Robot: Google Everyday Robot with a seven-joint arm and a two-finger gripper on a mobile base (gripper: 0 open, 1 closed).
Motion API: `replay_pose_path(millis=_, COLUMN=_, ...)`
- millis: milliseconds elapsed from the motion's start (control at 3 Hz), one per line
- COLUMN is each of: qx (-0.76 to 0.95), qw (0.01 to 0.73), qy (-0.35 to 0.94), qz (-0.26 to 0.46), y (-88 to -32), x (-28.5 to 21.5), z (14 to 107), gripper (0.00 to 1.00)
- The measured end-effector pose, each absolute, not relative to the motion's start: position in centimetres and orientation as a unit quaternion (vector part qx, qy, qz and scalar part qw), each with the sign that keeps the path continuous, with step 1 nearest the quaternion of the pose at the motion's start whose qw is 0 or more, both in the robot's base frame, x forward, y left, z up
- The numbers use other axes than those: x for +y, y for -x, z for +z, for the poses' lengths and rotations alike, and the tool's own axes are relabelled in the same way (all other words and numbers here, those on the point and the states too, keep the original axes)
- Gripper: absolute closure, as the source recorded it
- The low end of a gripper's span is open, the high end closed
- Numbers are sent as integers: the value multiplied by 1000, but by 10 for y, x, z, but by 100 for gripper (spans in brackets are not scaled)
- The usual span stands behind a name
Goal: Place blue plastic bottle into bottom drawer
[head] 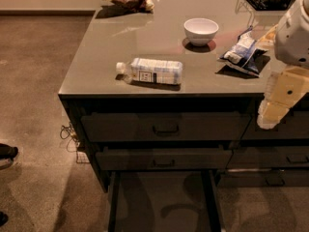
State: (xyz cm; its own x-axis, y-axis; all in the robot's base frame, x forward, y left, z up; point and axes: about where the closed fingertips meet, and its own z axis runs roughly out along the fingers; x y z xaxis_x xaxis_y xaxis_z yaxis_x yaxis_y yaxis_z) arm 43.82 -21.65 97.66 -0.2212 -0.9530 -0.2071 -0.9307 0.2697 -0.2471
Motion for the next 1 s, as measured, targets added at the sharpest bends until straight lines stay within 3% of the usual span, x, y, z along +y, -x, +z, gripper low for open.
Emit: replay_pose_path(millis=1000, qx=779, qw=182, qy=599, qz=-27, y=-446, x=-213, z=977, gripper=0)
